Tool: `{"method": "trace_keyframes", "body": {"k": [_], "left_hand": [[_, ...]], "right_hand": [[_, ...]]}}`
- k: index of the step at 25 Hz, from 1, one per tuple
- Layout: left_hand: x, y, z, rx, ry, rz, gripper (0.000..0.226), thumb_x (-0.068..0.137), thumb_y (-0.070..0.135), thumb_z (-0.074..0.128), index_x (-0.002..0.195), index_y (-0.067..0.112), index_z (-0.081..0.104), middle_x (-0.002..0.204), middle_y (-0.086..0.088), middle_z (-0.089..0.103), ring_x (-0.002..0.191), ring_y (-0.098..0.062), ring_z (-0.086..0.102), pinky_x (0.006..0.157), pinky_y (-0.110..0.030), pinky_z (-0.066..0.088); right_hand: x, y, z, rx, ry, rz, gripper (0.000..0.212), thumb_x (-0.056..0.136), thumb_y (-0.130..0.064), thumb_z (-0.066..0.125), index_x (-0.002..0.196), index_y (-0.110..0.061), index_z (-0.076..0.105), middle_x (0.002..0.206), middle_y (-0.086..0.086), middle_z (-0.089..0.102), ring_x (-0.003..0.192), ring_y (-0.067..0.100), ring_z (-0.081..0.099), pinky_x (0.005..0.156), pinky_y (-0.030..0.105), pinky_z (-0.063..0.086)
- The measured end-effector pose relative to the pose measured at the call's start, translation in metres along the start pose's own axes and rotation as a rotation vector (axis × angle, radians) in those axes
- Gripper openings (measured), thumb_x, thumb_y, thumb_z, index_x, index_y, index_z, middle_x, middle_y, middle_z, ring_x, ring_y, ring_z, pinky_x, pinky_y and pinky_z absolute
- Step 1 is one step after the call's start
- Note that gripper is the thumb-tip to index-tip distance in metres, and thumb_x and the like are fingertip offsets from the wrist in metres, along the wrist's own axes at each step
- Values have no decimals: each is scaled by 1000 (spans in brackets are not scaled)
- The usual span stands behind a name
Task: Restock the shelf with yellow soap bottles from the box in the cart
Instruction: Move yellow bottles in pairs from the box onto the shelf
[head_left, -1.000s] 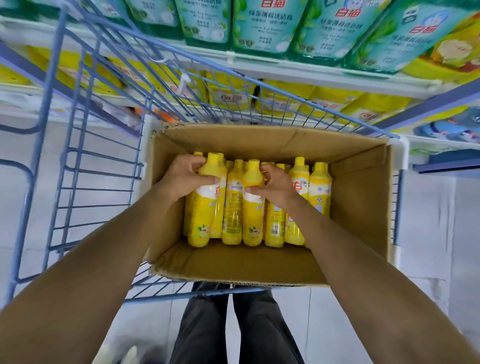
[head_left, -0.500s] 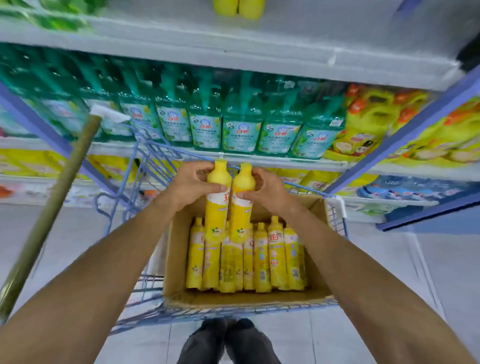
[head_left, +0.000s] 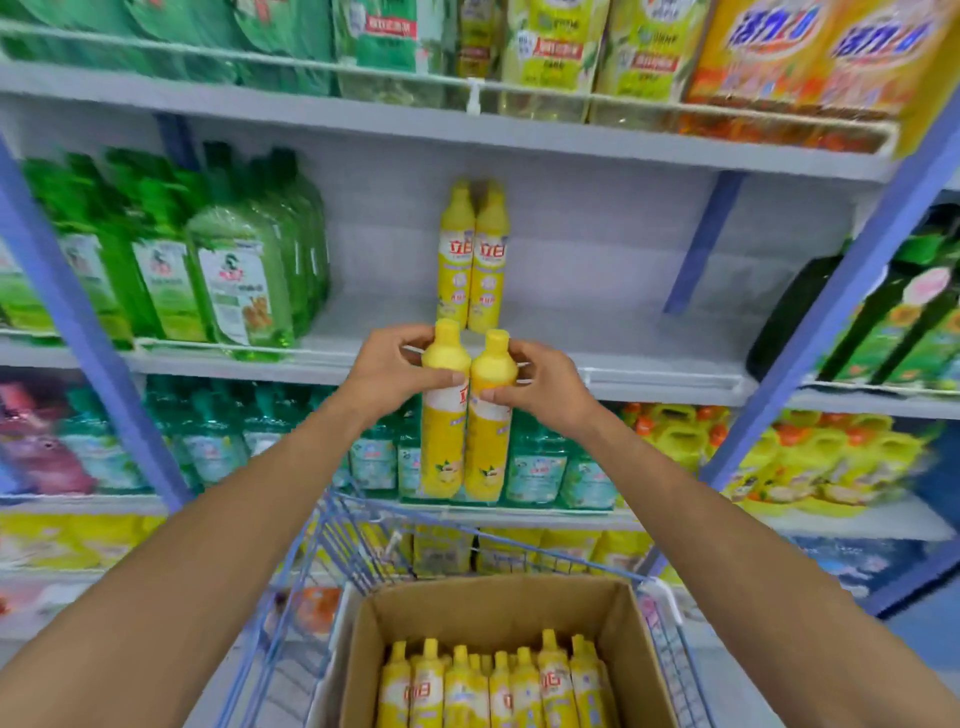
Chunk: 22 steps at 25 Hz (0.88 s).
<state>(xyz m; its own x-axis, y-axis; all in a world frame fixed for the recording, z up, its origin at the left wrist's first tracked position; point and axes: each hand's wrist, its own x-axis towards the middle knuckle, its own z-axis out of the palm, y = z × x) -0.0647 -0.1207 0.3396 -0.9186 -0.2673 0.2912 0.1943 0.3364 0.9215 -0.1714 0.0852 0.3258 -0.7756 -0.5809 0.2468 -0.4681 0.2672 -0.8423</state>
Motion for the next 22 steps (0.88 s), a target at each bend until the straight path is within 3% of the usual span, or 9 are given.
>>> {"method": "trace_keyframes", "body": {"k": [5,9,11,14,19,22], "left_hand": [[51,43,-12,58,99,78,43,64,10,93,103,4,74,96,-8,78,78,-10,70,76,-31,59],[95,66,-22,75,153,125,41,64,12,94,100,6,75,95,-8,78,83,-17,72,78,-37,60],[114,70,-23,104,204,143,41,63,15,95,99,8,76,95,-8,78,85,-21,72,78,-36,60],[133,70,-20,124,253,137,44,63,13,94,103,8,75,96,-8,77,83,-17,71,76,-33,60],[164,55,-28,107,209,131,49,64,13,94,108,14,74,95,-1,76,80,-8,71,71,-21,59],[173,37,-19,75,176,106,44,65,8,92,104,16,73,88,7,76,74,1,69,70,-18,55]], "right_hand": [[57,-37,-36,59,-38,-105,56,72,-9,89,122,-12,64,114,5,71,97,20,70,81,27,59],[105,-53,-55,115,-11,-166,58,74,-7,88,126,-5,63,117,11,71,101,25,71,84,33,61],[125,-55,-60,136,-8,-194,54,77,-4,84,127,-2,63,117,15,71,97,22,71,81,29,60],[145,-54,-61,195,-11,-178,55,78,-1,83,129,0,60,118,16,71,98,21,71,82,28,60],[174,-48,-63,196,11,-186,53,76,-3,85,121,-18,60,108,4,72,92,12,71,82,23,57],[177,-24,-51,184,47,-130,52,75,0,85,119,-14,62,104,4,72,88,12,70,79,21,55]]}}
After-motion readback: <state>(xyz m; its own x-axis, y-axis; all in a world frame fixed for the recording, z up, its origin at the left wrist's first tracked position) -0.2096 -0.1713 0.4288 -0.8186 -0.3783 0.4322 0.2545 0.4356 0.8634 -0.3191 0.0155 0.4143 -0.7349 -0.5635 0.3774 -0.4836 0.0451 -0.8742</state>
